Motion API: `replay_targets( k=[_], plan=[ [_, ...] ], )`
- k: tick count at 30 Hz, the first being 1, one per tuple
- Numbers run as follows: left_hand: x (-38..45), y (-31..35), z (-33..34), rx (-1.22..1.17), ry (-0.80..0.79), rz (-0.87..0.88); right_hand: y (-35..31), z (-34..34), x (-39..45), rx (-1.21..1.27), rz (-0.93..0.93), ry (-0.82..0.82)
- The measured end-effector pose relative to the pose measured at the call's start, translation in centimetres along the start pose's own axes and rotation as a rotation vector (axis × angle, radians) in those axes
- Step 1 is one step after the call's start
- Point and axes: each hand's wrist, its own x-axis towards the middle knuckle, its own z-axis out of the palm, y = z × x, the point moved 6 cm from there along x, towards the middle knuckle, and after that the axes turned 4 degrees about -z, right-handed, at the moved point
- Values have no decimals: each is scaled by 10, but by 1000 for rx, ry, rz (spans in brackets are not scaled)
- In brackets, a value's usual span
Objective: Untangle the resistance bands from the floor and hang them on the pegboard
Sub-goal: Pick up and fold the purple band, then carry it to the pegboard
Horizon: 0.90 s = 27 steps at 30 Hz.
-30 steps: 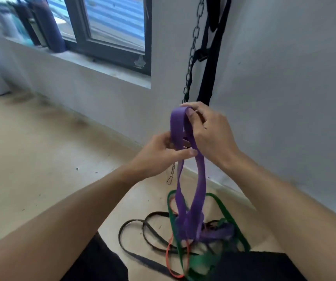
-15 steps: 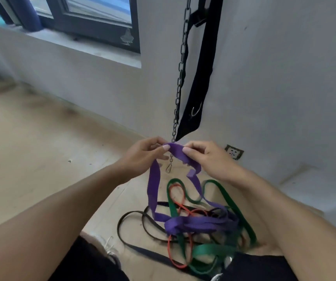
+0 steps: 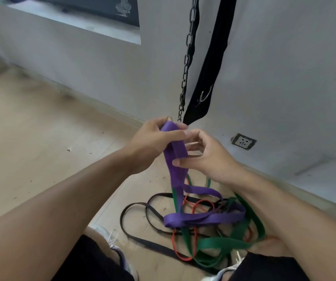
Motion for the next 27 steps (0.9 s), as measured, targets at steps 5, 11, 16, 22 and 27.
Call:
replay_targets(
  k=[5,11,16,22,27],
  plan=[
    [-13,15,14,-431,-209,23,17,26,1,-270,-28,-70],
    [-17,40,-5,-862,-281,73,38,27,6,-432,-34,-43],
    [9,24,-83,-622,311,16,27,-9,15,-614,-2,40],
    [18,3,-82,291,411,50,-28,-34,0,-501,-229,218],
    [-3,-9,10,418,-230,33,-40,-18,-15,-580,-255,158]
  ],
)
